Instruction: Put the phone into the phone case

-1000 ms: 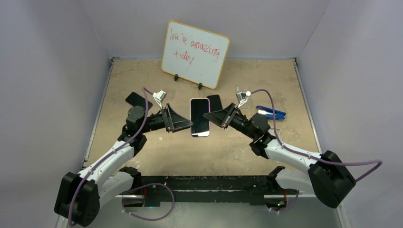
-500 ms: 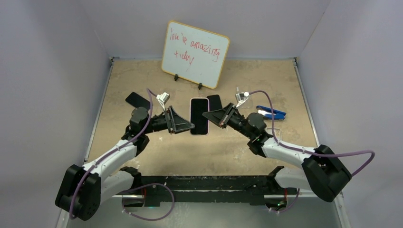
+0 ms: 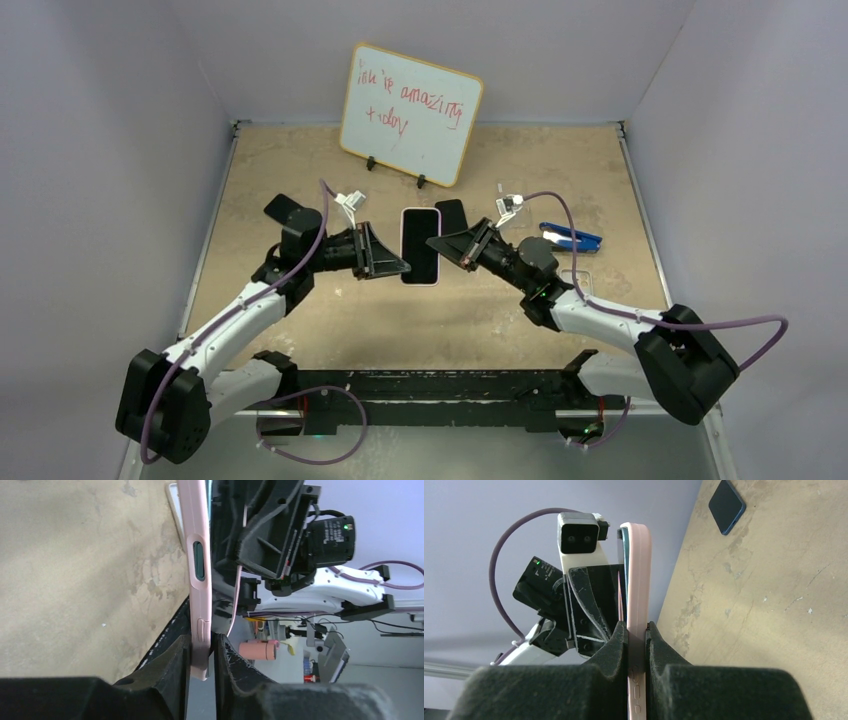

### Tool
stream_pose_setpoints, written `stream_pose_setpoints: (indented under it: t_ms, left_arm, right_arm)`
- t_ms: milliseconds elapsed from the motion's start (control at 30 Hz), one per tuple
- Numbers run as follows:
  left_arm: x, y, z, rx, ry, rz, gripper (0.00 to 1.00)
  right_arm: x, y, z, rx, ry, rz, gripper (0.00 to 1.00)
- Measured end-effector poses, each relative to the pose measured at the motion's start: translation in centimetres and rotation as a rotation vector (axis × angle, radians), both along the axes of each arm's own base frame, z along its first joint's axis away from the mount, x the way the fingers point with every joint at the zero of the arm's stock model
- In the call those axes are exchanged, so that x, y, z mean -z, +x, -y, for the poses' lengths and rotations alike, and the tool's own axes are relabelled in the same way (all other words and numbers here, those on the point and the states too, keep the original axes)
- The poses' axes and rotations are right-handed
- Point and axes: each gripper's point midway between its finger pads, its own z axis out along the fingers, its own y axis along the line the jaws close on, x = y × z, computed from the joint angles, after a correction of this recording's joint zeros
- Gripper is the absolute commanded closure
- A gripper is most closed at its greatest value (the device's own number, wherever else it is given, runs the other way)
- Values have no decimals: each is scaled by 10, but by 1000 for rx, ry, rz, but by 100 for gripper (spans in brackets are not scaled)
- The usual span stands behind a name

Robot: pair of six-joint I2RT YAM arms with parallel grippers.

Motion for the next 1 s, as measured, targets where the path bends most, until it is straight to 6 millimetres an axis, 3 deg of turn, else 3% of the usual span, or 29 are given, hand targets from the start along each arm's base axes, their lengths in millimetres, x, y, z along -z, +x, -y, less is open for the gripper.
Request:
stream_pose_setpoints:
  t_ms: [100, 267, 467, 700, 767, 933, 1000]
  left_arm:
    - [5, 1, -2, -12, 26, -5, 53]
    - [14, 3, -6, -44, 61, -29, 42]
    - [-5, 12, -9, -92, 53, 38, 39]
    - [-28, 31, -18, -155, -2, 132, 43]
    - [-35, 34, -18, -159, -23, 159, 51]
    - [-53, 33, -14, -135, -82, 206, 97]
    - [-55, 33, -13, -120, -90, 218, 100]
  right_arm:
    - [1, 0, -1, -5, -7, 5, 100]
    - [5, -2, -3, -28, -30, 9, 100]
    - [10, -16, -7, -102, -62, 30, 100]
    - [-8, -44, -6, -221, -35, 120, 100]
    - [-12, -50, -6, -245, -29, 141, 100]
    - [-15, -56, -6, -271, -24, 155, 100]
    - [-14, -56, -5, -274, -26, 151, 100]
